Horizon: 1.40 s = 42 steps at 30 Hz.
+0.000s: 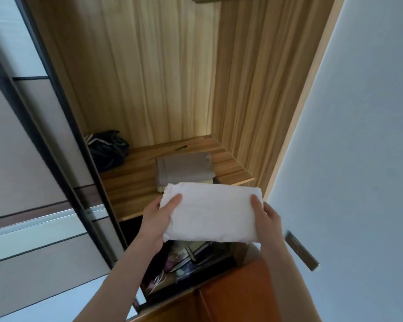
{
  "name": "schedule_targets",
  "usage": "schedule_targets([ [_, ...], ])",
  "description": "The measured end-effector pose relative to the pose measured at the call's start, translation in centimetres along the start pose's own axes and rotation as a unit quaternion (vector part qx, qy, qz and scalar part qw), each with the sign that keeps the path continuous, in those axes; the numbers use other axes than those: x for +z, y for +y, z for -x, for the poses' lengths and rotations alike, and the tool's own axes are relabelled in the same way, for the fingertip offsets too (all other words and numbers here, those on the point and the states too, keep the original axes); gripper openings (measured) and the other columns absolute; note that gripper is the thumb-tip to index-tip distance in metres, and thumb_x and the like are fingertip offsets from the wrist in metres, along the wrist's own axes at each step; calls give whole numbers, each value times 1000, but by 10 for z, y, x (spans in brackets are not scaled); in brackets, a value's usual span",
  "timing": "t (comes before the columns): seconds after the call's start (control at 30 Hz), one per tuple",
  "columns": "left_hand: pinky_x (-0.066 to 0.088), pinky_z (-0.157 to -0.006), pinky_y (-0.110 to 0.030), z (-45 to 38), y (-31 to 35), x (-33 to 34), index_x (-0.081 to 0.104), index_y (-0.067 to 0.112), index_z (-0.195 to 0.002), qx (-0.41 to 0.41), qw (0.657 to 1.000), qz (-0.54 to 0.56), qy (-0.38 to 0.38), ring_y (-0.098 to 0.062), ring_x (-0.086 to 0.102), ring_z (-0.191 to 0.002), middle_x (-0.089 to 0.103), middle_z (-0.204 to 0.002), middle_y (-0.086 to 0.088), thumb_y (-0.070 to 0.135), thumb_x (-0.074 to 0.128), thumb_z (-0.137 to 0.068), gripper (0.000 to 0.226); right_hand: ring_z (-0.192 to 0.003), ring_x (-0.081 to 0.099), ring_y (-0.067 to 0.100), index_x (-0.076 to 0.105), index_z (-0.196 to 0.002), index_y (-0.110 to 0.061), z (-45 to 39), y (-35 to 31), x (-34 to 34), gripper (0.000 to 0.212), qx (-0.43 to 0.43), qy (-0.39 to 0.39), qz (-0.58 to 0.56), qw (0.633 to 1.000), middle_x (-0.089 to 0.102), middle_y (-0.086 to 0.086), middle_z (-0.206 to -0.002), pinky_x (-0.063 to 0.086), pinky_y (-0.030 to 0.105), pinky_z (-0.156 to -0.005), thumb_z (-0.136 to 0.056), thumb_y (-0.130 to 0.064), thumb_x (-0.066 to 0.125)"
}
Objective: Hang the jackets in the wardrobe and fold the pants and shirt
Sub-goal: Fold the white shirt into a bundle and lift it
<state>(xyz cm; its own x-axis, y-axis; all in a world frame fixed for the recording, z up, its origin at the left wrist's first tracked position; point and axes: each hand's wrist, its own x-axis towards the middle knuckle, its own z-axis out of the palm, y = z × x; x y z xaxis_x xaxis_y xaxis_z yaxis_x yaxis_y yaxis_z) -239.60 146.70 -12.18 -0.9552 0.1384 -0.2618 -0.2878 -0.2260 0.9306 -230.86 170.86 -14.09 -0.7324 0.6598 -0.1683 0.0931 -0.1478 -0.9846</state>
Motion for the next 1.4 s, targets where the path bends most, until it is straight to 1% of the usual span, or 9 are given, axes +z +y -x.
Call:
schedule_targets([
  [0.2, 60, -54, -29, -47, 19, -16, 73, 20, -106, 6, 999, 29, 22, -19, 79, -73, 81, -88, -1, 25, 79, -93, 15, -90, 72, 20, 75, -99, -20, -46, -15, 54, 32, 0, -29, 27, 999, 77, 1, -98, 60, 40, -81, -97, -51, 67],
  [0.37, 62, -60, -31, -97, 32, -30, 73, 22, -110, 24, 999, 20, 16, -20, 79, -83, 82, -93, 0, 25, 79, -93, 17, -73, 66, 12, 73, -84, -19, -73, -15, 97, 30, -16, -17, 27, 999, 71, -4, -82, 53, 29, -64, -99, -44, 67],
  [0.57, 63, -67, -33, -151, 40, -35, 73, 26, -112, 23, 1000, 2, 17, -20, 79, -89, 81, -100, 1, 32, 79, -93, 21, -68, 70, 2, 73, -98, -21, -112, -20, 131, 26, -21, -23, 39, 999, 74, -10, -82, 51, 14, -48, -100, -45, 64],
  [0.73, 64, -81, -41, -196, 46, -29, 73, 33, -105, 25, 998, -13, 49, -21, 75, -97, 79, -105, 3, 37, 79, -92, 15, -92, 69, 15, 73, -111, -18, -161, -32, 154, 36, -35, -54, 89, 994, 73, -4, -101, 51, 26, -67, -100, -51, 62],
  [0.93, 59, -57, -26, -242, 43, -18, 68, 37, -94, 14, 996, -4, 87, -13, 75, -81, 77, -88, 10, 36, 78, -93, 10, -100, 69, 18, 69, -120, -16, -222, -27, 181, 38, -38, -85, 113, 989, 72, 1, -112, 54, 32, -77, -102, -49, 60],
  [1.03, 55, -60, -28, -260, 37, -16, 63, 37, -107, 5, 994, -12, 109, -15, 70, -91, 71, -101, 8, 38, 77, -94, 20, -90, 63, 13, 66, -112, -14, -246, -17, 193, 34, -34, -93, 150, 984, 69, 3, -106, 48, 30, -70, -104, -46, 57],
  [1.2, 50, -63, -27, -284, 21, -15, 59, 28, -134, -8, 992, -16, 128, -13, 62, -90, 62, -104, 9, 39, 73, -97, 41, -96, 60, 23, 63, -107, -12, -273, -6, 209, 40, -15, -118, 220, 968, 64, 8, -105, 43, 40, -89, -106, -49, 50],
  [1.3, 55, -81, -35, -296, 11, -14, 55, 19, -145, -14, 992, -20, 124, -19, 63, -99, 63, -117, -1, 39, 68, -101, 50, -100, 59, 26, 61, -108, -12, -283, -5, 213, 39, -14, -134, 233, 963, 63, 8, -107, 43, 41, -92, -108, -49, 47],
  [1.4, 53, -78, -32, -307, 4, -13, 58, 18, -142, -1, 991, -28, 133, -13, 62, -93, 62, -105, 7, 37, 67, -101, 46, -101, 61, 28, 62, -107, -11, -294, -3, 216, 42, -13, -140, 254, 957, 64, 7, -103, 43, 41, -90, -108, -49, 46],
])
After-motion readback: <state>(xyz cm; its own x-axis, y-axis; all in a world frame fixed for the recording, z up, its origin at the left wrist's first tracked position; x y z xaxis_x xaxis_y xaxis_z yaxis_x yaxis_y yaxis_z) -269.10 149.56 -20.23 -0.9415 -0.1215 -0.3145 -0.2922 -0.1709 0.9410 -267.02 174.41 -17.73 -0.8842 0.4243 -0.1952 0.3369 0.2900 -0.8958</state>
